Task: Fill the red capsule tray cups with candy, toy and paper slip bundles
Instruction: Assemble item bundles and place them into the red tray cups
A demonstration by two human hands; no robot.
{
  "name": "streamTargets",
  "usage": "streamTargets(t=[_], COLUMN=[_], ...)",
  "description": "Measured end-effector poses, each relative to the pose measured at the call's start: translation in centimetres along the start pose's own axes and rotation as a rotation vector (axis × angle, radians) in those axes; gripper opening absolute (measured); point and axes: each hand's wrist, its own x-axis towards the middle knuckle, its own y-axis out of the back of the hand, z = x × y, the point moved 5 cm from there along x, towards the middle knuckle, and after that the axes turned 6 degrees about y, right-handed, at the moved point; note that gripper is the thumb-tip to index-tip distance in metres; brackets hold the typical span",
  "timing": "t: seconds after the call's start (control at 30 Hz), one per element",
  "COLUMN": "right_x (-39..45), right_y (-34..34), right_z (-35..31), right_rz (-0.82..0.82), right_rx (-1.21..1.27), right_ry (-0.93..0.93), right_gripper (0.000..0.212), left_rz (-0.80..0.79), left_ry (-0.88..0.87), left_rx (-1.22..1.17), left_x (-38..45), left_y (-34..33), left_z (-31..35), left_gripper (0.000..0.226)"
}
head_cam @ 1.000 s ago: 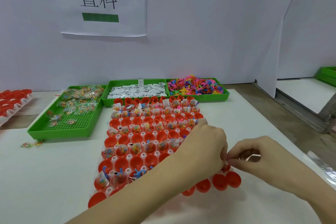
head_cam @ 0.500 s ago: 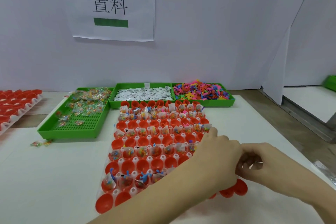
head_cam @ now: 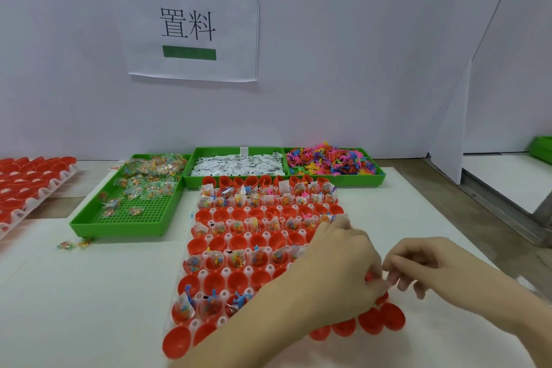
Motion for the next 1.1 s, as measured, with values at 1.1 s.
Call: streamTargets(t=[1.1], right_x=[-2.3], right_y=[2.7], right_z=[6.8], right_rz=[0.165], right_rx=[0.568], right_ry=[-0.348], right_gripper=[0.026], left_rz=[0.101], left_ry=[0.933], left_rx=[-1.143], left_x=[-11.9], left_y=[1.0], left_z=[-14.0], left_gripper=[0.033])
